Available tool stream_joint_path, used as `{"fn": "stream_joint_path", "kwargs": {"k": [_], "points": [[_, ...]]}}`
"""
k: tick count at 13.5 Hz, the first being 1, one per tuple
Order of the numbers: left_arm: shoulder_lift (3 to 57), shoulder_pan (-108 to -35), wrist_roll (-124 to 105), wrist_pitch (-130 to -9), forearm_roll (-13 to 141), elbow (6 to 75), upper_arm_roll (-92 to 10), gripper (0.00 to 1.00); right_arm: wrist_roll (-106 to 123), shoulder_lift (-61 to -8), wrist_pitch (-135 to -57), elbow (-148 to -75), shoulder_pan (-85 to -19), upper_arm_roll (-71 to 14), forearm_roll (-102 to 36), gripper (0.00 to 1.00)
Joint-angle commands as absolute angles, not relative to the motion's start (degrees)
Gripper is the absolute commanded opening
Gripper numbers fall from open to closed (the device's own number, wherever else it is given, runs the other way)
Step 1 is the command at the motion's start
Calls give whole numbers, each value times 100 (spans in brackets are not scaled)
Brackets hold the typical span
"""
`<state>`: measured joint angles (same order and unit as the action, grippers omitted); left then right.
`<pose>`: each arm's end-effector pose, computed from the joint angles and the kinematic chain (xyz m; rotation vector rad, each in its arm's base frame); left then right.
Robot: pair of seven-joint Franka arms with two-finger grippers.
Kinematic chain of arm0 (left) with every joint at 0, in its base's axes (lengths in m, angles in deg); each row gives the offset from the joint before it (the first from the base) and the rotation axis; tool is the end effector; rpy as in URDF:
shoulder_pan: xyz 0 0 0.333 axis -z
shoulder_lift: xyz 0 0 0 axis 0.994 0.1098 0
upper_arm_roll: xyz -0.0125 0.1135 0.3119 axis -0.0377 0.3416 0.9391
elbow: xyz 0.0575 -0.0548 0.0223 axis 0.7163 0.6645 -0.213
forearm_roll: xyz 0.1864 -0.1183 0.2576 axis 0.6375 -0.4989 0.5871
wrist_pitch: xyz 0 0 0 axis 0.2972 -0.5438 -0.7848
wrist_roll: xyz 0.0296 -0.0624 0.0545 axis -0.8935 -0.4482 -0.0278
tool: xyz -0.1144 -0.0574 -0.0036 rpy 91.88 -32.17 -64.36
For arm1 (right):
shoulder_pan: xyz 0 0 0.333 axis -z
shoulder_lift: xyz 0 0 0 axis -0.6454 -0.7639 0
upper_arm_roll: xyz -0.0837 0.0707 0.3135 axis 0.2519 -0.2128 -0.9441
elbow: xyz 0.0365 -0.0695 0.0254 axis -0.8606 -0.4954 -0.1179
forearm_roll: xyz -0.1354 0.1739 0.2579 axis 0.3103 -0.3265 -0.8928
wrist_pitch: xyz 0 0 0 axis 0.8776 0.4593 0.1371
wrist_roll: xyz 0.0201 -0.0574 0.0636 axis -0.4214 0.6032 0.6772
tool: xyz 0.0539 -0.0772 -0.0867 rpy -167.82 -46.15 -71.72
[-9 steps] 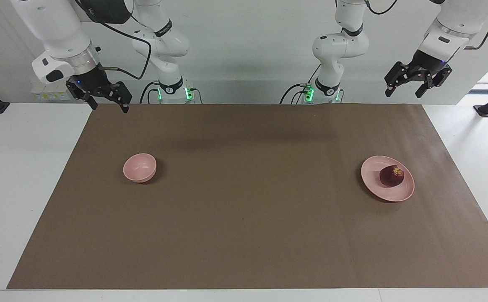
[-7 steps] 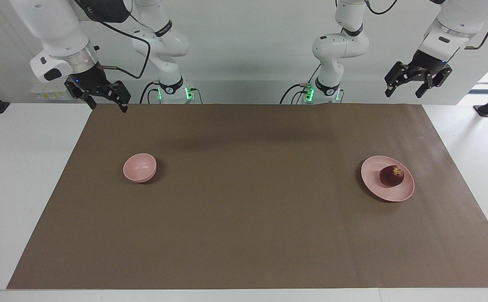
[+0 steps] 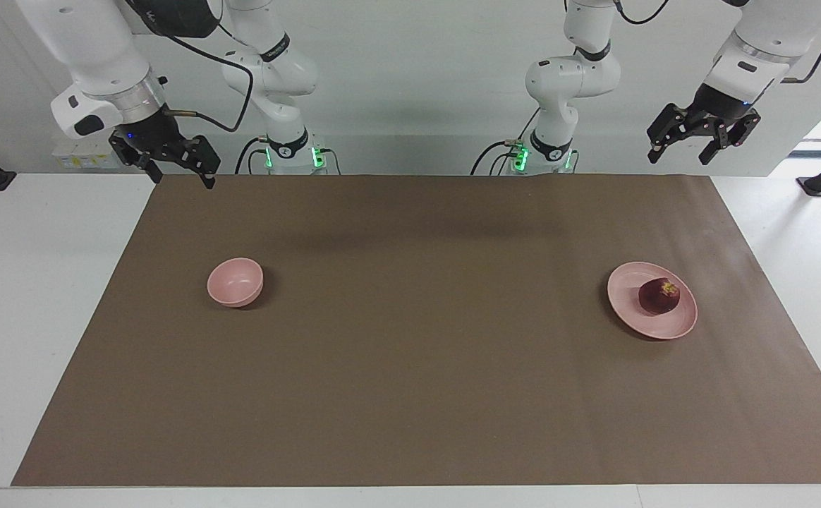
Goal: Move apple from plate to bowl
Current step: 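Lower the left gripper onto the red apple on the pink plate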
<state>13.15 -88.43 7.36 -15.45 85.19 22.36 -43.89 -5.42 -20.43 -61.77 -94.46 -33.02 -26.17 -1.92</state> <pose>0.4486 -0.0191 0.6578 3.0876 -0.0665 -0.0084 0.4914 -0.0189 0.6240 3.1191 -0.2223 -0.1294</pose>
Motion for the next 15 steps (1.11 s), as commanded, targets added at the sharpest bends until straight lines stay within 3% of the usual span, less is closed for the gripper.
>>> {"fn": "stream_joint_path", "kwargs": {"k": [1, 6, 9, 15], "points": [[1140, -8826, 741, -1667, 8463, 2434, -4348, 100, -421, -1961, -6089, -9464, -3237, -2649, -316, 100], [1227, -9037, 802, -1868, 8463, 2530, -4339, 100, -465, -1961, -6097, -9464, -3263, -2649, -316, 100], [1280, -9362, 759, -2798, 8463, 2924, -4339, 100, -456, -1952, -6106, -9482, -3272, -2649, -316, 100], [2035, -9741, 741, -4109, 8463, 3356, -4330, 100, -613, -1873, -6158, -9648, -3299, -2676, -324, 100]]}}
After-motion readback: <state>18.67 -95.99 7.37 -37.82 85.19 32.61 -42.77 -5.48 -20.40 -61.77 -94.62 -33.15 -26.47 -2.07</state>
